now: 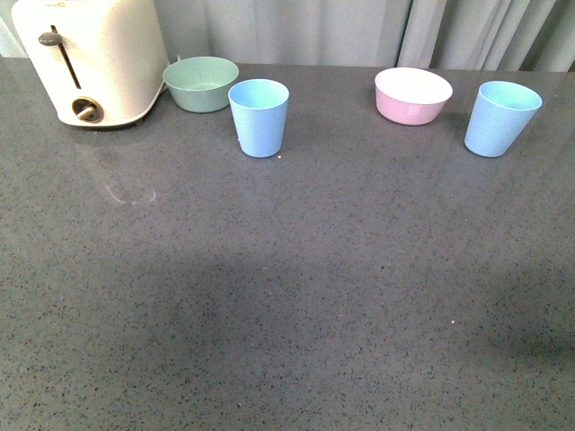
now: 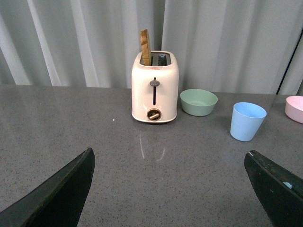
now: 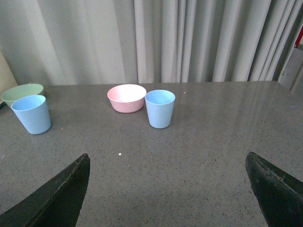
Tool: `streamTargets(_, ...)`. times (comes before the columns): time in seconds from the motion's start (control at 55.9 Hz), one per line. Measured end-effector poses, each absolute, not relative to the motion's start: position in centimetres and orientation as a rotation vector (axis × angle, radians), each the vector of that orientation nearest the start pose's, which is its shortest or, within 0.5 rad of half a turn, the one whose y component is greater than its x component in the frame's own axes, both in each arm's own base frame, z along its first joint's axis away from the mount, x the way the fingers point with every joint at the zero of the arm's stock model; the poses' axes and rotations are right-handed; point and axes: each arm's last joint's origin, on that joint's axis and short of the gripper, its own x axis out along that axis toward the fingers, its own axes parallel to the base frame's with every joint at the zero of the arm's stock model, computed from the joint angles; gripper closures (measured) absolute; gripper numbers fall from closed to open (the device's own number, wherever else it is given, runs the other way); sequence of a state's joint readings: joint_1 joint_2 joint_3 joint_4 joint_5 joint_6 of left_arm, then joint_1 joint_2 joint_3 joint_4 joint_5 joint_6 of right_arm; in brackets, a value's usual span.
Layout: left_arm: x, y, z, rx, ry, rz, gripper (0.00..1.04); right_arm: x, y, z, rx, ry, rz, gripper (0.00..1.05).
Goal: Stack blue cups with both arms
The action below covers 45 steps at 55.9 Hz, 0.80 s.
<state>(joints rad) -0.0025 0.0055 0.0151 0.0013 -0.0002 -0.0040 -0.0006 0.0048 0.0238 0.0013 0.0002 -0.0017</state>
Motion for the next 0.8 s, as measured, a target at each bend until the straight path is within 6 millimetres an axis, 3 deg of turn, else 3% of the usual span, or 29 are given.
streamTargets(0.161,9.7,0.0,16.8,-0.011,-0.002,-0.009,0.09,9.6,0.0,17.1,-0.002,-0.02,-0.001,0.09)
streamTargets(0.268,10.3,-0.3,17.1,-0.129,0.346,-0.097,0.09,9.6,0.0,17.1,-0.002,-0.02,-0.001,0.09)
streamTargets(0.322,11.3,-0.5,17.6,-0.164,0.433,-0.108,0.09,9.6,0.0,17.1,-0.002,-0.021,0.0,0.09)
streamTargets(0.375,13.0,-0.7,18.7,-0.188,0.458,-0.112,0.09,9.6,0.0,17.1,-0.002,-0.02,-0.001,0.09)
streamTargets(0.447,17.0,-1.5,21.0,-0.189,0.446,-0.121,0.09,9.6,0.0,17.1,-0.002,-0.02,-0.001,0.09)
streamTargets(0.536,20.9,-2.7,22.0,-0.206,0.489,-0.161,0.09,9.6,0.0,17.1,-0.002,-0.02,-0.001,0.09)
streamTargets(0.751,29.7,-6.7,21.8,-0.211,0.604,-0.191,0.09,9.6,0.0,17.1,-0.002,-0.02,-0.001,0.09)
streamTargets(0.804,31.1,-7.4,21.7,-0.209,0.614,-0.187,0.09,9.6,0.0,17.1,-0.002,-0.02,-0.001,0.09)
